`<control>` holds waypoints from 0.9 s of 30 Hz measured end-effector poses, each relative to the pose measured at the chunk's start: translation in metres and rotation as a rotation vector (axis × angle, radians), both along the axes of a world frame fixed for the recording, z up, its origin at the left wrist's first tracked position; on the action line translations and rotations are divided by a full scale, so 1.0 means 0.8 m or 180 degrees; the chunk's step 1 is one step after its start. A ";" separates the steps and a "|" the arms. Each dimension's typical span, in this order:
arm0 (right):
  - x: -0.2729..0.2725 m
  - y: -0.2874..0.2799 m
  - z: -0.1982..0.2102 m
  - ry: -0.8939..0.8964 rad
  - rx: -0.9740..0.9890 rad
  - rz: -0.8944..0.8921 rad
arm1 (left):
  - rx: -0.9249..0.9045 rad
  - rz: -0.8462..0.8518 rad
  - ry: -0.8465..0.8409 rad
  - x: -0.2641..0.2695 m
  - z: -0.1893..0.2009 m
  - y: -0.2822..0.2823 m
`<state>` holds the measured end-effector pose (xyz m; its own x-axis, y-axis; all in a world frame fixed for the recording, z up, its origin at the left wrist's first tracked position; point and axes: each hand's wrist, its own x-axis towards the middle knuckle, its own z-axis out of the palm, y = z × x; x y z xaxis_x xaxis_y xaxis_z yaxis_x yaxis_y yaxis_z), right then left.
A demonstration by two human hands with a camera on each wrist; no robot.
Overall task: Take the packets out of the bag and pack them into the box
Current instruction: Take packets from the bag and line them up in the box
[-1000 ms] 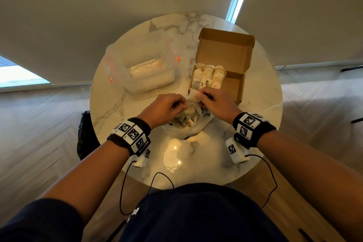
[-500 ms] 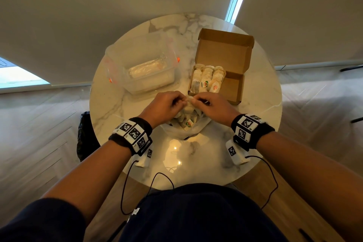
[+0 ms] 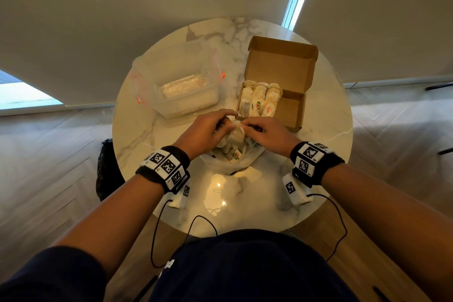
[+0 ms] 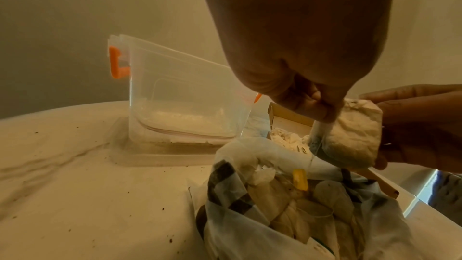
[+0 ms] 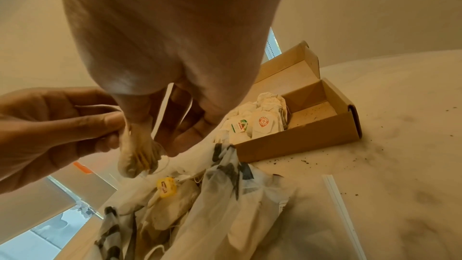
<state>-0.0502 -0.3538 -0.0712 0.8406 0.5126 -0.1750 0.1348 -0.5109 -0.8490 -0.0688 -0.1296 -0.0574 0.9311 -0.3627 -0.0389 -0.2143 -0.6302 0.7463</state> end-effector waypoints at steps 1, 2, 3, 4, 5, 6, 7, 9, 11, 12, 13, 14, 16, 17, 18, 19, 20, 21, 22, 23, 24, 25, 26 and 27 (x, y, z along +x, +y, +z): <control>-0.001 0.001 0.001 -0.0004 0.0018 0.0001 | 0.0055 -0.0038 -0.0076 0.001 -0.001 -0.001; -0.001 0.002 0.002 0.0004 0.0030 -0.0003 | 0.0099 -0.0074 -0.0151 0.001 -0.003 -0.002; -0.002 0.002 0.002 0.0035 0.0039 -0.0014 | 0.0122 -0.0092 -0.0212 0.002 -0.004 -0.003; -0.002 0.002 0.002 0.0083 0.0053 -0.0036 | 0.0139 -0.0085 -0.0251 0.002 -0.006 -0.003; -0.002 0.002 0.002 0.0128 0.0058 -0.0065 | 0.0138 -0.0064 -0.0274 0.003 -0.007 -0.004; -0.002 0.002 0.001 0.0149 0.0057 -0.0092 | 0.0138 -0.0033 -0.0283 0.003 -0.008 -0.004; -0.003 0.002 0.001 0.0140 0.0055 -0.0107 | 0.0139 -0.0010 -0.0298 0.004 -0.009 -0.005; -0.003 0.002 0.001 0.0050 0.0036 -0.0095 | 0.0144 -0.0008 -0.0326 0.005 -0.010 -0.005; -0.003 0.001 -0.002 -0.0080 0.0000 -0.0079 | 0.0119 -0.0037 -0.0305 0.006 -0.009 -0.006; -0.002 0.000 -0.003 -0.0122 -0.0006 -0.0086 | 0.0122 -0.0059 -0.0283 0.006 -0.008 -0.007; -0.001 -0.001 -0.004 -0.0137 -0.0012 -0.0099 | 0.0132 -0.0081 -0.0262 0.007 -0.007 -0.008; -0.001 -0.003 -0.004 -0.0132 -0.0023 -0.0116 | 0.0139 -0.0086 -0.0234 0.007 -0.007 -0.009; 0.000 -0.007 -0.003 -0.0123 -0.0072 -0.0154 | 0.0153 -0.0029 -0.0075 0.007 -0.008 -0.011; 0.000 -0.009 -0.002 -0.0132 -0.0087 -0.0171 | 0.0183 -0.0003 0.0077 0.005 -0.008 -0.012; 0.001 -0.012 -0.002 -0.0129 -0.0081 -0.0183 | 0.0243 -0.0023 0.0235 0.004 -0.009 -0.013; 0.001 -0.014 -0.002 -0.0109 -0.0069 -0.0189 | 0.0357 -0.0096 0.0371 0.003 -0.012 -0.014; 0.001 -0.017 -0.001 -0.0089 -0.0063 -0.0194 | 0.0480 -0.0201 0.0482 0.002 -0.014 -0.014; 0.001 -0.019 -0.001 -0.0086 -0.0067 -0.0196 | 0.0585 -0.0307 0.0580 0.001 -0.017 -0.016; 0.001 -0.021 0.000 -0.0097 -0.0080 -0.0199 | 0.0638 -0.0393 0.0667 -0.001 -0.019 -0.017; 0.001 -0.023 0.002 -0.0112 -0.0088 -0.0203 | 0.0644 -0.0452 0.0763 -0.002 -0.021 -0.019; 0.001 -0.025 0.004 -0.0112 -0.0079 -0.0212 | 0.0596 -0.0503 0.0862 -0.002 -0.023 -0.021; 0.000 -0.026 0.006 -0.0099 -0.0058 -0.0220 | 0.0545 -0.0549 0.0945 -0.003 -0.025 -0.024; 0.000 -0.027 0.008 -0.0087 -0.0036 -0.0225 | 0.0502 -0.0596 0.0962 -0.005 -0.026 -0.027; -0.001 -0.028 0.010 -0.0091 -0.0025 -0.0225 | 0.0493 -0.0621 0.0941 -0.005 -0.029 -0.028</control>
